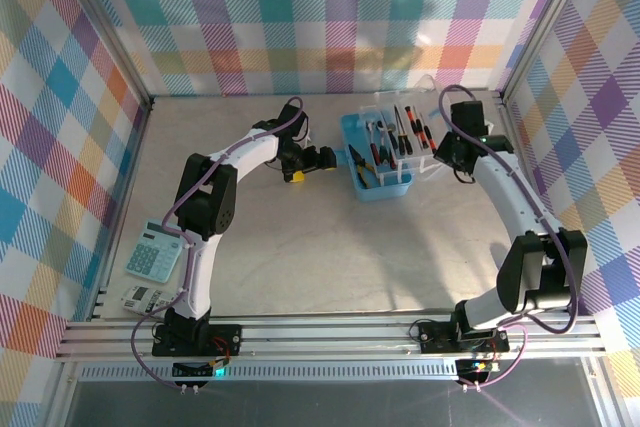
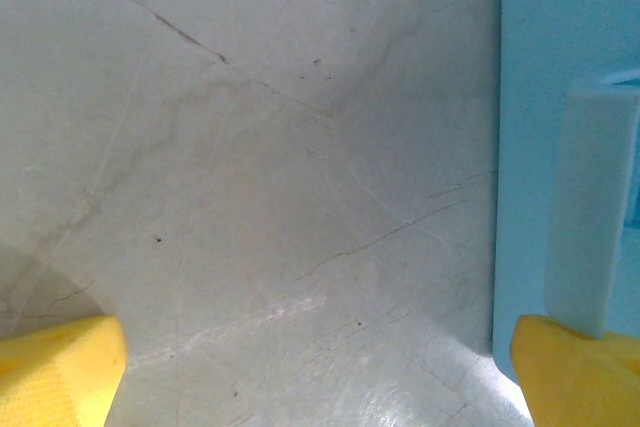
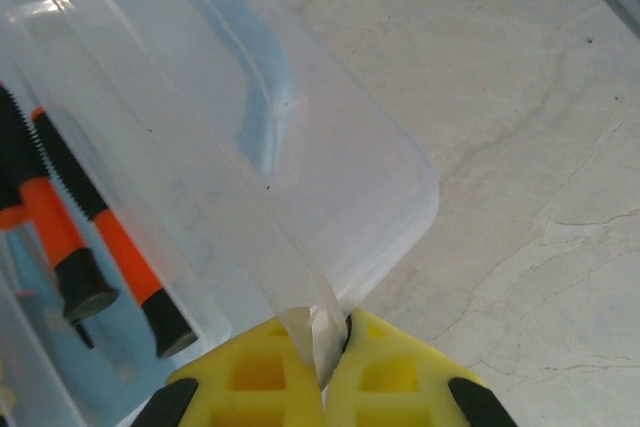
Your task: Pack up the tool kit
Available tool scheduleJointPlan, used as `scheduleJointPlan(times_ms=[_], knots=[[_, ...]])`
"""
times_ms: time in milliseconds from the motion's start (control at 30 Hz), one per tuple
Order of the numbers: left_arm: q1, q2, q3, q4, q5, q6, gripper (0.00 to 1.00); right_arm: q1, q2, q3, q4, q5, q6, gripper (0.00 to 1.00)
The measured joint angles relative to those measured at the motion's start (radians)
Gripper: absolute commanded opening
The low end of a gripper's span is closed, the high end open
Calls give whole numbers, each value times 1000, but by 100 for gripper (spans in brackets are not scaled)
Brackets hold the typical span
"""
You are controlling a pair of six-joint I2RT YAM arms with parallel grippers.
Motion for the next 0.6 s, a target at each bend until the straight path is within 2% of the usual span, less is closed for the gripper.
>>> scheduleJointPlan(times_ms=[300,600], knots=[[0,0,-1,8,0,-1,98,262,-43,19,-79,153,8,0],[4,-12,-33,53,7,-1,98,423,-53,20,-135,204,71,0]])
